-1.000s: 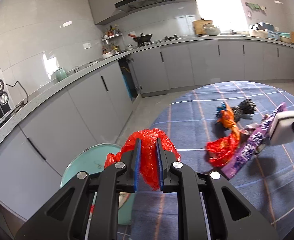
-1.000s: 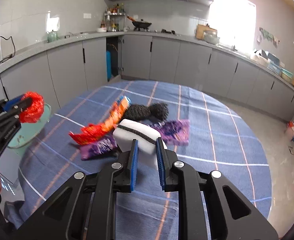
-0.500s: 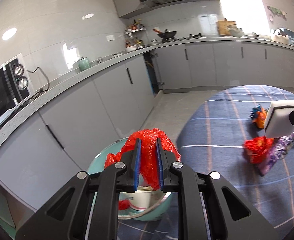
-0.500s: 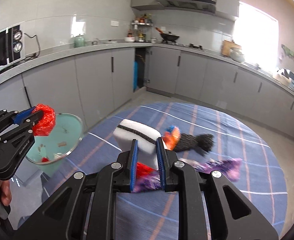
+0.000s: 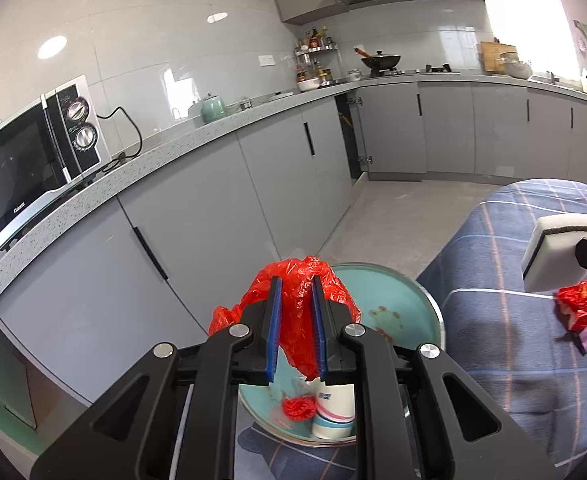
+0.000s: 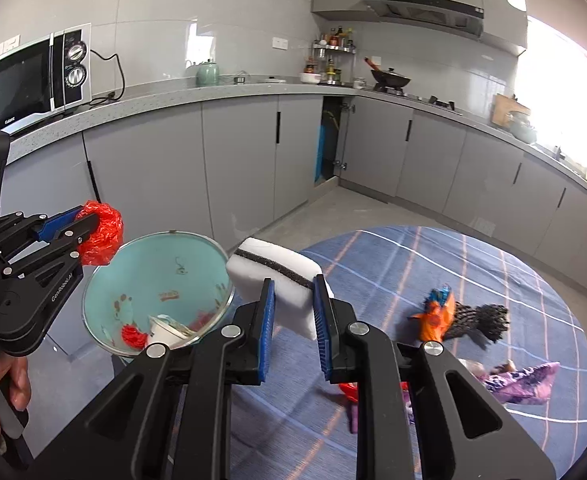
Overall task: Collect trash
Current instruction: 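Carry the red bag and white sponge over the teal bin and open both tools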
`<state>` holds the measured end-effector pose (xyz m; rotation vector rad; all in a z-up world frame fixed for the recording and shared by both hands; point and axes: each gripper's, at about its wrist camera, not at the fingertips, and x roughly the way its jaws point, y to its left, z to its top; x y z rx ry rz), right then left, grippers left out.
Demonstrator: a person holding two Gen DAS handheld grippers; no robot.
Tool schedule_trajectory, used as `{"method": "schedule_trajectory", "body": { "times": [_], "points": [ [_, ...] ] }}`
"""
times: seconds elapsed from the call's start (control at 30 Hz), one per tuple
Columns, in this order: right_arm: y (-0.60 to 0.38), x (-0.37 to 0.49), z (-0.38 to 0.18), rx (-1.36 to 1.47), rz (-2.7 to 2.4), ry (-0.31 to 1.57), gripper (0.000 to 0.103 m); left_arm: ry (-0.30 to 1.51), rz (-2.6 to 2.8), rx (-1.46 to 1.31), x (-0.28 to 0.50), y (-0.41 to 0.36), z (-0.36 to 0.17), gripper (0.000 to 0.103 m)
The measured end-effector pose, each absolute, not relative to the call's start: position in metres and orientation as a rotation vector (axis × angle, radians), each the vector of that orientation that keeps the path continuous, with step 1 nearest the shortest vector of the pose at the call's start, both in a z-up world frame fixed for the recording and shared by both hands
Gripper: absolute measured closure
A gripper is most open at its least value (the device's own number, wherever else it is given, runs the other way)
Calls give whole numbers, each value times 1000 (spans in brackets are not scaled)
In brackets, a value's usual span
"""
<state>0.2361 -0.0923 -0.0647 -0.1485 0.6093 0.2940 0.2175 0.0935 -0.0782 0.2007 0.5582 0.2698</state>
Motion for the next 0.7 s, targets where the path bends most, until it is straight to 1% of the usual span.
{"method": "schedule_trajectory", "body": {
  "times": [0.7],
  "points": [
    [-28, 265, -68, -172, 412, 608, 82, 589, 357, 188, 242, 142, -83, 88]
  ]
}}
